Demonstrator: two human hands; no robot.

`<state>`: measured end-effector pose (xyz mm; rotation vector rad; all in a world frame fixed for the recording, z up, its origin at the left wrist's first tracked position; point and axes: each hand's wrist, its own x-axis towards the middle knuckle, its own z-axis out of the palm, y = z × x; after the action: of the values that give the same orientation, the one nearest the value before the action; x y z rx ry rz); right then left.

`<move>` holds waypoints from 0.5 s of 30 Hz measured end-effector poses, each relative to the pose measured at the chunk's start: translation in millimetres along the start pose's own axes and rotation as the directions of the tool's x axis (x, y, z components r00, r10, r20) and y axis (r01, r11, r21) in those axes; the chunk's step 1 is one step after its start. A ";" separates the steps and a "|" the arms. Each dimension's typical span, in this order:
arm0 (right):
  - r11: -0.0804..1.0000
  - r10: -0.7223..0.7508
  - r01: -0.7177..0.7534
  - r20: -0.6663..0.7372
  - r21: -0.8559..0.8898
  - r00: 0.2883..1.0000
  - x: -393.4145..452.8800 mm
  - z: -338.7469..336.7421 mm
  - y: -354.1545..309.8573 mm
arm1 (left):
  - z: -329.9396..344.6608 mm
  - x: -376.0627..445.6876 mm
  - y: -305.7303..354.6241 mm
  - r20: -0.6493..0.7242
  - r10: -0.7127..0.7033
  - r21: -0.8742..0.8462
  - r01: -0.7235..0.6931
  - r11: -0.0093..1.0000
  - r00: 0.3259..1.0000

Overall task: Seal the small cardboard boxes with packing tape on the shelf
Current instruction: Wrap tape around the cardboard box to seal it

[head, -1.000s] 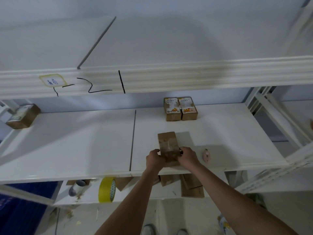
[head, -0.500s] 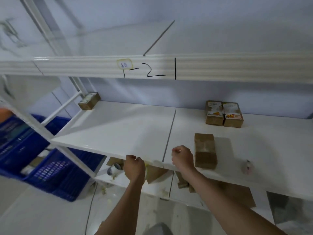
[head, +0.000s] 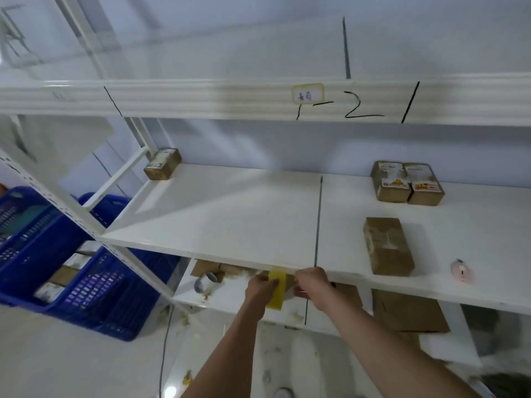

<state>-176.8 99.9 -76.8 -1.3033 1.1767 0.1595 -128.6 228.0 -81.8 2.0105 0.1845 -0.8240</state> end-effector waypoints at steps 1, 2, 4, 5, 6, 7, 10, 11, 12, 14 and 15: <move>1.000 -0.006 0.006 -0.012 0.002 1.000 -1.3 5.5 -0.1 | -2.1 2.3 -1.5 0.015 0.005 -0.013 -0.005 1.000 1.000; 1.000 -0.009 0.009 -0.021 0.002 1.000 -3.6 10.3 0.3 | -4.8 3.4 -2.1 0.035 0.012 -0.032 -0.011 0.999 0.999; 1.000 -0.007 0.007 -0.032 0.003 0.999 -4.2 19.4 2.9 | -11.5 2.6 -0.4 0.072 0.019 -0.055 -0.015 0.998 0.997; 1.000 -0.012 0.013 -0.038 0.013 0.999 -2.7 23.6 3.6 | -14.7 1.8 1.5 0.081 0.022 -0.054 -0.018 0.998 0.996; 0.999 -0.016 0.017 -0.042 0.036 0.999 -3.2 27.2 3.2 | -18.1 0.6 3.4 0.098 0.028 -0.065 -0.022 0.998 0.995; 0.998 -0.010 0.014 -0.051 0.068 0.999 -2.4 30.6 2.1 | -20.6 1.1 5.1 0.116 0.035 -0.079 -0.026 0.997 0.993; 0.988 0.047 -0.034 -0.087 0.147 0.995 1.5 39.6 -0.4 | -25.3 1.0 7.0 0.157 0.054 -0.116 -0.036 0.993 0.986; 0.983 0.070 -0.055 -0.082 0.174 0.994 5.8 41.8 -0.1 | -25.7 0.9 7.8 0.162 0.048 -0.115 -0.029 0.993 0.986; 0.976 0.089 -0.072 -0.075 0.206 0.993 9.8 44.6 -0.5 | -26.2 2.4 8.6 0.166 0.041 -0.118 -0.022 0.993 0.985; 0.962 0.118 -0.104 -0.039 0.254 0.992 15.6 48.9 -0.3 | -25.8 7.8 6.8 0.189 0.046 -0.109 -0.026 0.994 0.981; 0.954 0.135 -0.120 -0.034 0.276 0.990 16.4 49.5 -0.7 | -25.7 8.1 7.0 0.203 0.038 -0.097 -0.018 0.995 0.979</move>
<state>-140.3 131.0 -97.3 -0.9947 1.2799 0.0539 -107.0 243.2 -72.9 1.8221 0.0756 -0.9791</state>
